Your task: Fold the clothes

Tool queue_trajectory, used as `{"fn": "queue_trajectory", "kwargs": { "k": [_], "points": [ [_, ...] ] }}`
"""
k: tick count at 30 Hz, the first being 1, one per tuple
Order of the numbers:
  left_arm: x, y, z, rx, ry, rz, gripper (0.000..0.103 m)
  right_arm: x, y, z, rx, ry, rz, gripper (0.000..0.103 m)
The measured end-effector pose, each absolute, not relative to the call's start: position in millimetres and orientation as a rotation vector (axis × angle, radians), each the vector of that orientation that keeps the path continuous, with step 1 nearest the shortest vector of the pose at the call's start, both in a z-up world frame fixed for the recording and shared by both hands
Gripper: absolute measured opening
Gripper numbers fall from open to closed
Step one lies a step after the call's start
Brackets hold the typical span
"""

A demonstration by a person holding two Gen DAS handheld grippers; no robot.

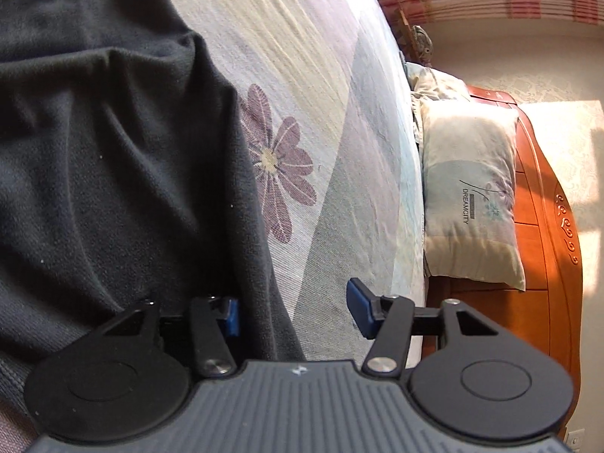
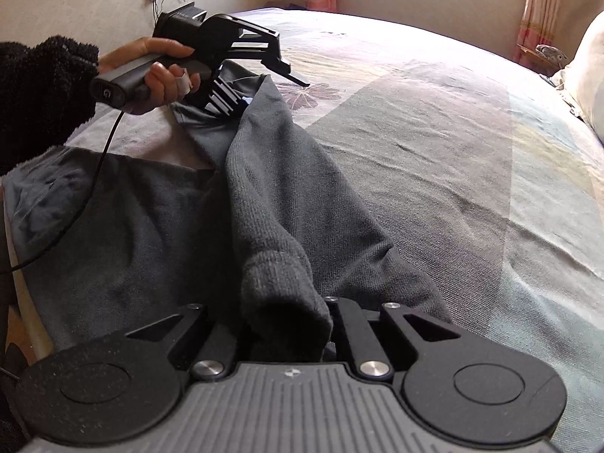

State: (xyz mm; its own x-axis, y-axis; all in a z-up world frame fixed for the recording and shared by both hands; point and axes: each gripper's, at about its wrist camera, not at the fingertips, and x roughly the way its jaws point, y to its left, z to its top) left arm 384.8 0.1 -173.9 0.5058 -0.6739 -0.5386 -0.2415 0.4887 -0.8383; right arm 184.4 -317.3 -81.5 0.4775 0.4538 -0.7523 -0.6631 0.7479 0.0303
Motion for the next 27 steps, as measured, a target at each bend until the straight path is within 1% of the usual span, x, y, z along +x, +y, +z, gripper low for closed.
{"fn": "queue_trajectory", "kwargs": {
  "k": [2,4,5,6,8,13,14,16,22,27],
  "points": [
    [383,1,-177,-1.058,1.049,-0.319,0.052,181,-316,-83,-0.298,0.82,0.689,0.01],
    [382,1,-180,-1.049,1.051,-0.307,0.032,180,-315,-84,-0.299,0.819,0.684,0.01],
    [380,3,-184,-1.057,1.05,-0.3,0.024,180,-316,-84,-0.295,0.819,0.682,0.01],
    [377,5,-190,-1.079,1.046,-0.291,0.009,180,-316,-84,-0.294,0.819,0.681,0.01],
    [372,9,-199,-1.105,1.035,-0.279,0.009,180,-316,-84,-0.293,0.818,0.677,0.01],
    [377,2,-186,-1.042,1.05,-0.252,0.008,181,-314,-85,-0.293,0.821,0.671,0.01],
    [377,1,-182,-1.024,1.05,-0.249,0.008,181,-314,-85,-0.297,0.82,0.67,0.01],
    [376,-2,-171,-0.991,1.043,-0.245,0.003,181,-311,-84,-0.311,0.817,0.667,0.01],
    [355,-3,-129,-0.891,0.973,-0.261,0.002,175,-310,-77,-0.374,0.783,0.642,0.009],
    [318,5,-104,-0.84,0.911,-0.243,0.002,166,-323,-58,-0.366,0.738,0.646,0.009]
  ]
}}
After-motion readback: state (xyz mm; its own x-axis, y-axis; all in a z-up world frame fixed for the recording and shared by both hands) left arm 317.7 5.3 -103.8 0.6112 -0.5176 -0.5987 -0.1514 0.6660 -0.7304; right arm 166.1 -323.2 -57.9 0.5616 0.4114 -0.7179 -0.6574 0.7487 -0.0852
